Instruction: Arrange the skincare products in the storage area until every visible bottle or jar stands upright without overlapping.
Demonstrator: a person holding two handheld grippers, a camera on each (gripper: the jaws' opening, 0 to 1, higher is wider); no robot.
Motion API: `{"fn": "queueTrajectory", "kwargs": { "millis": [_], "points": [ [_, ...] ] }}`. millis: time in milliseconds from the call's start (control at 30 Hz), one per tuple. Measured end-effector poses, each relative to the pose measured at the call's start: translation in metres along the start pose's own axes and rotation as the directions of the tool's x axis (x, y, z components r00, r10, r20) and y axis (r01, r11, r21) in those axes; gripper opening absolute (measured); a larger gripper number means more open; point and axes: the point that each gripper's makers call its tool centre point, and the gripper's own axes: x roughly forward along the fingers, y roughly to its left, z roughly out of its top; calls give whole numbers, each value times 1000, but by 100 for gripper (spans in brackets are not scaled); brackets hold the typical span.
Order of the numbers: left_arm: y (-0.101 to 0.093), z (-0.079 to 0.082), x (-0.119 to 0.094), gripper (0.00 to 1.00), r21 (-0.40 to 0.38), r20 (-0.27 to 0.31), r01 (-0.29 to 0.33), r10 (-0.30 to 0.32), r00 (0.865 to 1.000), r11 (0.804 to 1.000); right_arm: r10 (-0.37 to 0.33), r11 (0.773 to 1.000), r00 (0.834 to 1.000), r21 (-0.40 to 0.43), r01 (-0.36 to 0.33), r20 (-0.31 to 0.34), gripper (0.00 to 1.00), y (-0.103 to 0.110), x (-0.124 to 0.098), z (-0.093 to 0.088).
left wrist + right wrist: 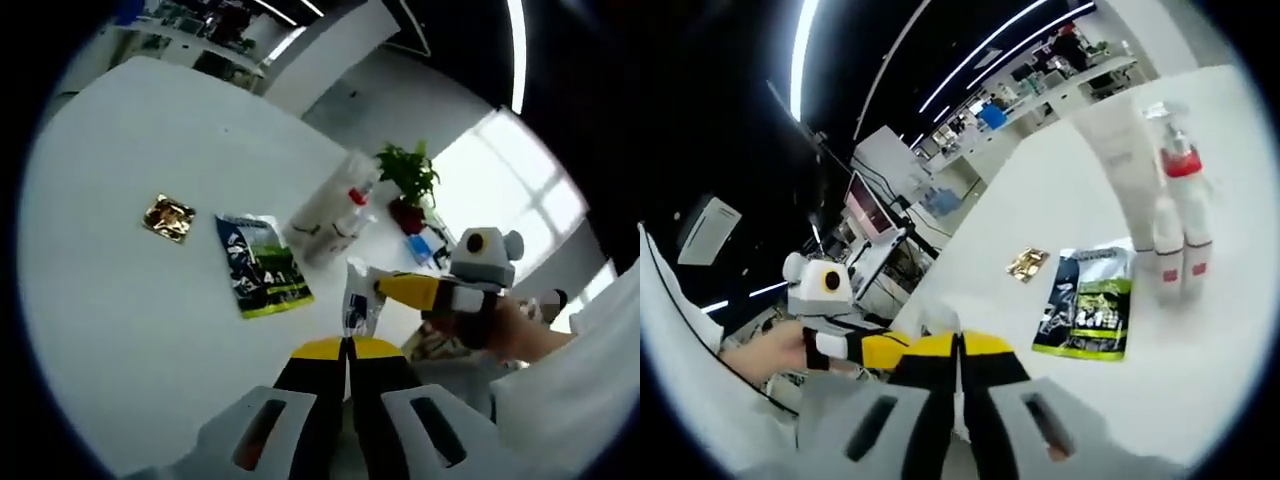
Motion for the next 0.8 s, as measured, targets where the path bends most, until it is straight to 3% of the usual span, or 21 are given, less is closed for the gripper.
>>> {"fn": "queueTrajectory", "kwargs": {
  "millis": [200,800],
  "points": [
    [15,0,-2,0,-74,23,-30,32,999,997,-16,999,999,-51,14,-43,1,-6,19,-2],
    [64,9,-1,0,-137,35,-127,133,990,982,-76,973,991,-224,49,-110,1,-26,70,-7]
  ]
}}
